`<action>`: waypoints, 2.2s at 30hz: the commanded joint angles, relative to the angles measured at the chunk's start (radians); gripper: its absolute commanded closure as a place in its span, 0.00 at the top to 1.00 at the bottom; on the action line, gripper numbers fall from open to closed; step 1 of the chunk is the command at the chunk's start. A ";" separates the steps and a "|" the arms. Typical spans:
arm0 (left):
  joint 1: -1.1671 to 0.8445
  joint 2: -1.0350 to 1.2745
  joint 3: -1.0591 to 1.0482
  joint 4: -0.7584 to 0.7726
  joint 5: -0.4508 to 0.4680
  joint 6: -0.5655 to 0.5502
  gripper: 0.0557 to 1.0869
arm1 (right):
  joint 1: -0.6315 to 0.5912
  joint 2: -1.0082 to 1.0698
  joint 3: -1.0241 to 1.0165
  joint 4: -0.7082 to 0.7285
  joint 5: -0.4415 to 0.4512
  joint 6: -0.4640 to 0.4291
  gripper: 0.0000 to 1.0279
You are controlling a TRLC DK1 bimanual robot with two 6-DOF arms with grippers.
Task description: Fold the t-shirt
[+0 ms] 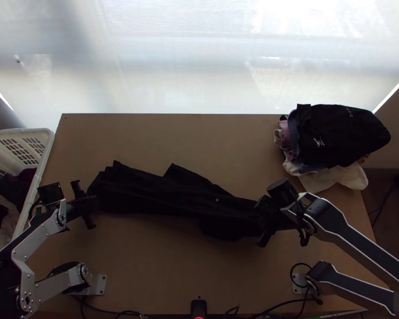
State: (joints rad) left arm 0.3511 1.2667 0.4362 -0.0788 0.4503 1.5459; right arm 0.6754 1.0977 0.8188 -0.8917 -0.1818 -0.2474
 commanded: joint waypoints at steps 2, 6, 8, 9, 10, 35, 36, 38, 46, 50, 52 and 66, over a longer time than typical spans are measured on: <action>0.017 0.026 0.030 -0.006 -0.010 -0.021 0.04 | -0.008 0.001 0.002 0.000 0.001 -0.001 0.03; 0.022 -0.050 0.131 -0.115 -0.015 -0.130 0.04 | -0.013 0.001 0.010 -0.001 -0.001 -0.001 0.03; 0.029 -0.127 0.196 -0.219 -0.013 -0.188 0.04 | -0.017 0.001 0.022 -0.007 -0.008 0.000 0.03; 0.035 -0.164 0.225 -0.268 -0.012 -0.210 0.04 | -0.022 0.001 0.029 -0.009 -0.013 0.005 0.03; 0.042 -0.198 0.254 -0.311 -0.010 -0.234 0.04 | -0.031 0.002 0.040 -0.010 -0.031 0.016 0.03; -0.106 -0.636 0.926 -1.038 0.083 -0.707 0.04 | 0.021 0.057 0.800 -0.566 -0.470 0.040 0.03; -0.104 -0.630 0.966 -1.047 0.082 -0.727 0.04 | 0.007 0.047 0.812 -0.566 -0.470 0.039 0.03; -0.098 -0.624 1.038 -1.052 0.070 -0.771 0.04 | -0.045 0.030 0.836 -0.566 -0.473 0.028 0.03; -0.097 -0.636 1.156 -0.920 -0.130 -1.003 0.04 | -0.381 0.013 1.053 -0.529 -0.513 0.074 0.03; -0.098 -0.633 1.185 -0.881 -0.167 -1.141 0.04 | -0.450 0.018 1.160 -0.510 -0.472 0.086 0.03; -0.093 -0.622 1.210 -0.866 -0.173 -1.219 0.04 | -0.487 0.018 1.215 -0.506 -0.453 0.106 0.03; -0.139 -0.644 1.382 -0.934 -0.140 -1.373 0.04 | -0.556 -0.165 1.254 -0.541 -0.527 0.220 0.03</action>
State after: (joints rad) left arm 0.2508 0.6426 1.7309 -0.9901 0.2913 0.2173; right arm 0.1421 1.0264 2.0506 -1.4132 -0.6678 -0.0776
